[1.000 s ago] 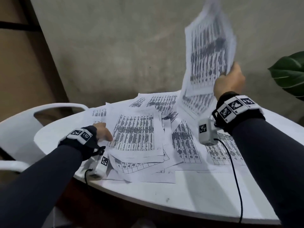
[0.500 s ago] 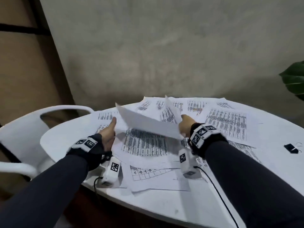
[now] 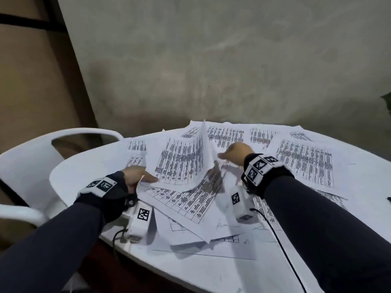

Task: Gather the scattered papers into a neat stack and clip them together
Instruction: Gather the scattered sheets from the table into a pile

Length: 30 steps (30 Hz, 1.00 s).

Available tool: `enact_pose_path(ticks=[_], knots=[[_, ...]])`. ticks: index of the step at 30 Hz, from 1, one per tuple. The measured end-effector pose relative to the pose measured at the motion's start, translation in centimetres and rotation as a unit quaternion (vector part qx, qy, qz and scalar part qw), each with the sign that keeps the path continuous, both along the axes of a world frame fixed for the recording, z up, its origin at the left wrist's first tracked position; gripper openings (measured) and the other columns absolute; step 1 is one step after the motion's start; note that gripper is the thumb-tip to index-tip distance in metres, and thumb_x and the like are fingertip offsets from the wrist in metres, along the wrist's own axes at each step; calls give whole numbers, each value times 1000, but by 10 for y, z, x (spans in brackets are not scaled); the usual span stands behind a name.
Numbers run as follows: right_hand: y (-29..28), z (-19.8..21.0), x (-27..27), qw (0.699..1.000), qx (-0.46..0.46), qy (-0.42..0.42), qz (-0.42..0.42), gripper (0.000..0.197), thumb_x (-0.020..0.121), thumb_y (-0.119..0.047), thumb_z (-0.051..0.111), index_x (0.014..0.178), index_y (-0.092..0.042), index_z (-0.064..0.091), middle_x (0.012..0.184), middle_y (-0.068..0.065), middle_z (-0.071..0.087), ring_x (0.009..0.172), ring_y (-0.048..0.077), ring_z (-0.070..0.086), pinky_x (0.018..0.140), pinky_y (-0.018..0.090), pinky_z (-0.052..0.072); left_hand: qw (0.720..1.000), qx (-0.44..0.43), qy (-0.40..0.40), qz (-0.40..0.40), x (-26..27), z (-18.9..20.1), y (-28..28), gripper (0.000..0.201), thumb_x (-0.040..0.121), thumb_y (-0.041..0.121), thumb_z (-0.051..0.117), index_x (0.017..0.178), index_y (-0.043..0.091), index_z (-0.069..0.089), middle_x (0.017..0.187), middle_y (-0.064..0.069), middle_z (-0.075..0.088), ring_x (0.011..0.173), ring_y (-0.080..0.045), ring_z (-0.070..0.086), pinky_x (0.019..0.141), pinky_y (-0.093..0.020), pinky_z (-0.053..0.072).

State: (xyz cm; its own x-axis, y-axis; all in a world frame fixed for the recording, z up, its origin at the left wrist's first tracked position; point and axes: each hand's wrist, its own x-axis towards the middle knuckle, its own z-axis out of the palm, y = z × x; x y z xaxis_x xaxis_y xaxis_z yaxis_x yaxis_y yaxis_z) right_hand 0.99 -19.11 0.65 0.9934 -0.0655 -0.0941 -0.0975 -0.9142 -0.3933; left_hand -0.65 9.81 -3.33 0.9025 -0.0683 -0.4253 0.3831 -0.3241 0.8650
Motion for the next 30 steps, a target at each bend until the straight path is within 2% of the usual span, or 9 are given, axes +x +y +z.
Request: enact_pose_path(ticks=[3,7,9,12,17,21,23,26,30], knots=[[-18,-3,24,997,-38,-20,-68,57,88,-34,59,135,-7,44,138,17,49,123,33,51,102,38,43,999,-34,3,-4,2,1,29,34,71,-16,59,106,-18,56,86,-25,69,58,-29,68,54,-29,57],[-26,-17,27,989,-126,76,-2,57,93,-40,48,140,-9,38,142,15,45,130,31,44,105,37,36,998,-25,20,-52,-9,10,42,23,67,-18,57,83,-3,67,59,-13,72,45,-23,68,37,-24,52],[-25,-13,25,981,-163,106,26,47,93,-40,48,129,-10,53,131,12,56,117,28,55,95,34,43,997,-48,27,-52,-11,12,40,16,70,1,72,84,-3,66,60,-14,72,45,-22,68,38,-21,51],[-25,8,19,975,-141,159,65,42,91,-38,55,116,-5,64,107,8,66,80,17,59,67,22,45,995,-86,42,-20,0,5,39,49,61,47,77,81,2,76,80,-16,76,61,-28,71,61,-29,56],[-35,25,5,972,-70,206,85,33,94,-28,54,110,-2,67,91,-4,66,62,-2,63,52,10,46,993,112,19,-38,9,11,23,71,20,45,92,76,6,73,86,-14,73,75,-26,67,71,-26,50],[-48,8,5,990,-123,56,-45,59,87,-48,56,125,-3,56,131,15,59,115,29,58,97,32,45,965,260,-41,0,10,18,21,39,79,26,71,103,-4,67,108,-15,61,103,-28,57,86,-30,40],[-47,1,-12,976,-194,96,-18,68,92,-50,46,140,-3,38,143,18,45,130,31,45,108,33,35,962,270,-27,19,8,17,28,21,82,16,68,80,-6,66,77,-16,60,74,-27,53,65,-27,37],[-42,-2,-22,949,-271,163,21,77,94,-56,36,151,-11,11,153,16,28,139,29,32,112,34,27,955,293,-9,37,9,11,36,53,81,9,67,35,11,42,26,0,34,46,-19,26,46,-24,17],[-46,8,-9,943,-243,222,55,73,86,-46,59,148,-26,26,149,3,39,133,22,40,110,32,28,944,328,4,17,8,14,33,36,84,11,65,54,3,46,49,-9,40,50,-20,32,44,-24,25]])
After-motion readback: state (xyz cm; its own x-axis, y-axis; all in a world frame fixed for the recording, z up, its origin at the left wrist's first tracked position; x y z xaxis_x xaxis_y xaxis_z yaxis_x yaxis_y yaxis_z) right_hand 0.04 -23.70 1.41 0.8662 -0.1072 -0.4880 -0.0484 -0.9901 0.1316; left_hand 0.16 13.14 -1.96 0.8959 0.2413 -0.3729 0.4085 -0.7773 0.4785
